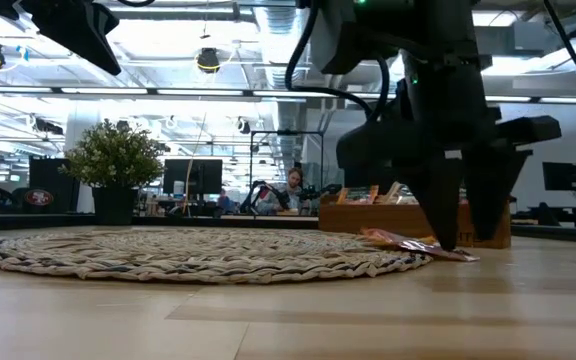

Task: Pick & Place Tea
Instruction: Put the orange tea bag into the left section of the wooden organizer

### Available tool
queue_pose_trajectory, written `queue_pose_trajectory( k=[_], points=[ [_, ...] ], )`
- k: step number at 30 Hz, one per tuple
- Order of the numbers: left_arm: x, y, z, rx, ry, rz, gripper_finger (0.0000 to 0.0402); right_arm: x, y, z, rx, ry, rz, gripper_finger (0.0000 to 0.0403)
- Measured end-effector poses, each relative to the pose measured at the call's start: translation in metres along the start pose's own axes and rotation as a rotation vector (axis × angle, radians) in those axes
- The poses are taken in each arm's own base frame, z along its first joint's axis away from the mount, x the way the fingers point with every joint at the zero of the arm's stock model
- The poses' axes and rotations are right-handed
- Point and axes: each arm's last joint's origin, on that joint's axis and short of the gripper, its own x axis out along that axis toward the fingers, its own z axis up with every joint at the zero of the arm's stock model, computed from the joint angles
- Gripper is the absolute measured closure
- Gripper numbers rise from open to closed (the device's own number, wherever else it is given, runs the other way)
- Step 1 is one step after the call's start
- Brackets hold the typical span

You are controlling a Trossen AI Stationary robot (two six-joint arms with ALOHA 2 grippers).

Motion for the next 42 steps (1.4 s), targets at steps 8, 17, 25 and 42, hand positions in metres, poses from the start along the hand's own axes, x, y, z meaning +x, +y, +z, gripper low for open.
queue_pose_trajectory(
  k=[8, 17, 25, 42],
  points=[
    [0.000, 0.000, 0.000, -0.001, 0.000, 0.000, 0.0402, 0.021, 0.001, 0.007, 0.036, 0.005, 0.115, 0.0238],
    [0.000, 0.000, 0.000, -0.001, -0.001, 0.002, 0.0401, 0.025, -0.003, 0.009, 0.041, 0.011, 0.100, 0.0279],
    [0.000, 0.001, 0.001, -0.003, -0.009, 0.020, 0.0401, 0.026, -0.005, 0.002, 0.028, -0.003, 0.065, 0.0327],
    [0.000, 0.001, 0.001, -0.003, -0.009, 0.020, 0.0401, 0.030, -0.020, -0.012, 0.015, -0.010, -0.104, 0.0398]
  ],
)
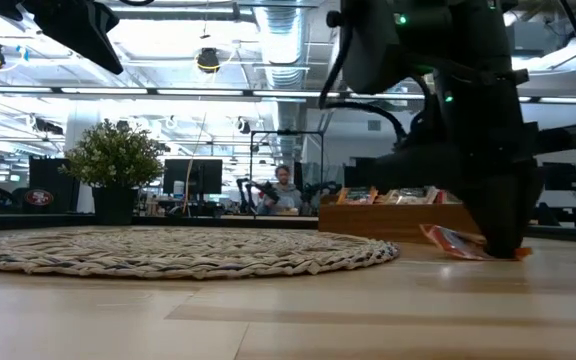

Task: Pick & Place Tea
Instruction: Put the orange tea bag into the left section of the wooden organizer

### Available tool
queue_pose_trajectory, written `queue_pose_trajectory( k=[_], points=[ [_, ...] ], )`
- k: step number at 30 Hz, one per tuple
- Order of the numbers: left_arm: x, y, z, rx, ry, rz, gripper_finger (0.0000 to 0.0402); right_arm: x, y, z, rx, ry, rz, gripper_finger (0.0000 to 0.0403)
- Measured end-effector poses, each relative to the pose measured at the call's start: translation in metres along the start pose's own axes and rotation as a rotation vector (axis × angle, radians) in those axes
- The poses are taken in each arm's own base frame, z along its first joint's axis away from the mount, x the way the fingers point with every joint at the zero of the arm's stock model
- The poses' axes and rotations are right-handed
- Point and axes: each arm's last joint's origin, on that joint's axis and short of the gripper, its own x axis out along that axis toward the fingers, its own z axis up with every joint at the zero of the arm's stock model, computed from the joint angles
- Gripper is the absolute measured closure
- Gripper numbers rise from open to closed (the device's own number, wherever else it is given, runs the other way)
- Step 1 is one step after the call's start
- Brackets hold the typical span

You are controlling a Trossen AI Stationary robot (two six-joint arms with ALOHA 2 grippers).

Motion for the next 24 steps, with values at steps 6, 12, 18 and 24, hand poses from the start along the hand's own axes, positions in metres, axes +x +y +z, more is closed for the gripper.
queue_pose_trajectory(
  k=[6, 12, 18, 24],
  points=[
    [0.000, 0.000, 0.000, -0.001, -0.002, 0.000, 0.0401, -0.009, -0.004, -0.001, -0.033, -0.010, -0.072, 0.0402],
    [0.000, 0.000, 0.000, -0.002, -0.003, -0.001, 0.0401, -0.055, 0.000, 0.001, -0.185, -0.056, -0.105, 0.0403],
    [0.000, 0.000, 0.002, -0.007, -0.021, -0.004, 0.0401, -0.117, 0.000, 0.014, -0.298, -0.186, -0.087, 0.0403],
    [0.000, -0.001, 0.006, 0.002, -0.056, -0.010, 0.0402, -0.149, -0.003, 0.065, -0.442, -0.334, -0.056, 0.0403]
  ],
)
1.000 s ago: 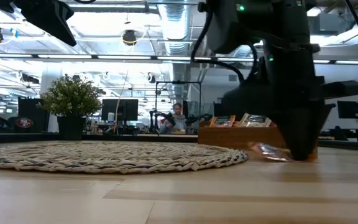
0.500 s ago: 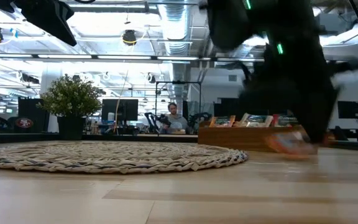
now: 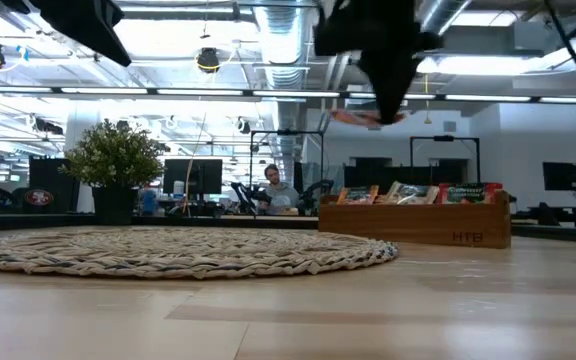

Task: Pick & Place Tea
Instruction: Put the orange tea bag into the left section of the wooden organizer

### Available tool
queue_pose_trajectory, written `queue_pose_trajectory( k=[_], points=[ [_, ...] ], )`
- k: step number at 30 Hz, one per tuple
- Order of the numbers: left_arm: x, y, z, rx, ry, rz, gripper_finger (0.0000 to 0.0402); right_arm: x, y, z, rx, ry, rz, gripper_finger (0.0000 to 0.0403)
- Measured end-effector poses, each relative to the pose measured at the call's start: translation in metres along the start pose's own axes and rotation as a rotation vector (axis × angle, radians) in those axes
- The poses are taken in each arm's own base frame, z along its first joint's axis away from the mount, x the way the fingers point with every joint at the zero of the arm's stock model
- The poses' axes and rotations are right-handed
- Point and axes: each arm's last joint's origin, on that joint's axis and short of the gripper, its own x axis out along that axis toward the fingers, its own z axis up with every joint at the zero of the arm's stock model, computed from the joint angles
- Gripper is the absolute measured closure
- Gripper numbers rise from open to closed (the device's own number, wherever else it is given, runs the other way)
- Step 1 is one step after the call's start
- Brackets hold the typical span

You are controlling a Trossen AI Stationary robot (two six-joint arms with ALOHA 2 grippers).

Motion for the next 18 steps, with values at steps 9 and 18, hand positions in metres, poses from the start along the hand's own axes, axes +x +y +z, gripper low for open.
queue_pose_trajectory(
  k=[9, 18],
  points=[
    [0.000, -0.001, 0.001, -0.023, -0.006, -0.025, 0.0402, 0.035, -0.060, 0.067, -0.175, -0.002, -0.137, 0.0403],
    [0.000, -0.002, 0.008, -0.127, -0.065, -0.038, 0.0401, 0.069, -0.082, 0.096, -0.400, 0.075, -0.160, 0.0403]
  ],
)
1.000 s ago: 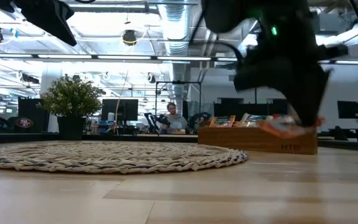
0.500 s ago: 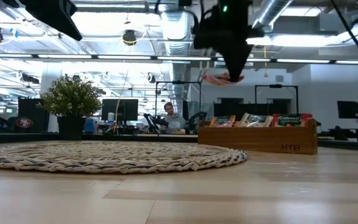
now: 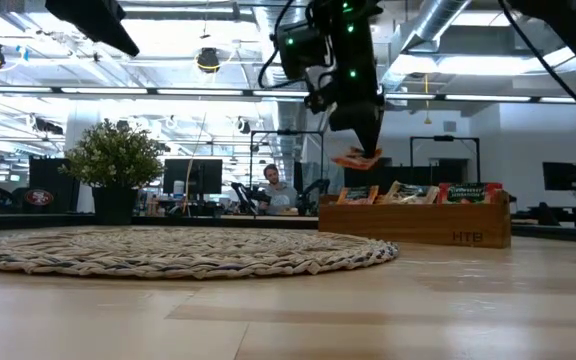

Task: Pick & Place Tea
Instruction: Put the orange tea bag into the left section of the wooden organizer

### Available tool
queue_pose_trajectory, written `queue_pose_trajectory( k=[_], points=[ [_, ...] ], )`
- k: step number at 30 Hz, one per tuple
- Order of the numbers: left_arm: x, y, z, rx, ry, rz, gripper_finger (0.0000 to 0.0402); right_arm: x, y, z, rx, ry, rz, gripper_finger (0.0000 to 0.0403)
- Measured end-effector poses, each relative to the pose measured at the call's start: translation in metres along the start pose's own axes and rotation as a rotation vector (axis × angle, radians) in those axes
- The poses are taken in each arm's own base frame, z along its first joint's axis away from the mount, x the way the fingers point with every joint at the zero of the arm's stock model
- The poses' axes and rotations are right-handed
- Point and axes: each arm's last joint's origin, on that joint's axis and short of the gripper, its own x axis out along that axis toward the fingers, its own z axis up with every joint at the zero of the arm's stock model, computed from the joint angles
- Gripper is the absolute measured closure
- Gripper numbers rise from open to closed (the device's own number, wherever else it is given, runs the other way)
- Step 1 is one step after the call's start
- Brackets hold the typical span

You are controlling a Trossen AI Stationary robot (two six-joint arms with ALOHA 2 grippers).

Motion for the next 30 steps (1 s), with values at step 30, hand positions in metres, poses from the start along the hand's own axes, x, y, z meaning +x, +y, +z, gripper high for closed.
queue_pose_trajectory(
  k=[30],
  points=[
    [0.000, -0.002, 0.008, -0.114, -0.069, -0.018, 0.0401, 0.030, 0.023, -0.001, -0.049, -0.008, -0.037, 0.0403]
  ],
)
